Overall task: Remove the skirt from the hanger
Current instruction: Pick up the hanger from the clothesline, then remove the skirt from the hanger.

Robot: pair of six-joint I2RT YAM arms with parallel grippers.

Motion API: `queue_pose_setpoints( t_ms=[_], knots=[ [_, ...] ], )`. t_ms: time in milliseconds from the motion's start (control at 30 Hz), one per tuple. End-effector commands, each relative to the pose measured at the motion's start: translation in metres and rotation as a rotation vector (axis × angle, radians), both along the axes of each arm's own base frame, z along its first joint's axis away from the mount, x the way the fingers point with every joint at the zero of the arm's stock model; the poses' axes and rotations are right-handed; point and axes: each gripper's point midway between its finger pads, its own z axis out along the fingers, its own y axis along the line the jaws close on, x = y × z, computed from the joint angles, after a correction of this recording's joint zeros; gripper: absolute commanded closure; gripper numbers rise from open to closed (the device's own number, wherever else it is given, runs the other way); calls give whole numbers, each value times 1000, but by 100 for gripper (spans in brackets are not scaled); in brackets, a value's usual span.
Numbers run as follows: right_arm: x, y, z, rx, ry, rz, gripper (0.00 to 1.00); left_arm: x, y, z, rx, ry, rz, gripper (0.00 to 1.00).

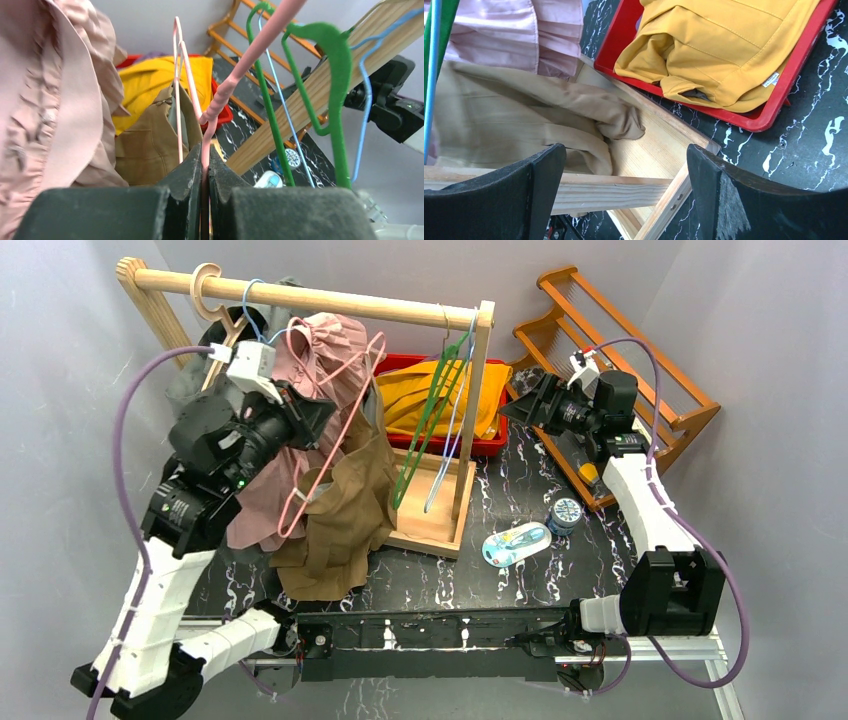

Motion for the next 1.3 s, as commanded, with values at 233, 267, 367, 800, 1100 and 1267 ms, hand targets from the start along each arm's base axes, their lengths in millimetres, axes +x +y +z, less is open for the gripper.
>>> queue_pose_setpoints(
  t_ms=[233, 267, 367, 800, 1100, 1267],
  knots=[
    [3, 12, 7, 56, -45, 110, 2, 12, -43, -41, -262, 143, -113, 100],
    [5, 13, 5, 58, -37, 115, 2, 14, -48, -47, -273, 162, -128, 100],
    [7, 17, 3, 70, -36, 140, 2, 21, -56, -61, -299, 206, -141, 100],
    [23, 89, 14, 228, -127, 382, 50, 41, -87, -97, -326, 379, -204, 100],
    [30, 123, 2, 275, -107, 460, 59, 48, -98, -110, -312, 450, -225, 100],
    [33, 137, -4, 280, -99, 481, 60, 46, -100, -116, -312, 484, -235, 100]
  ],
)
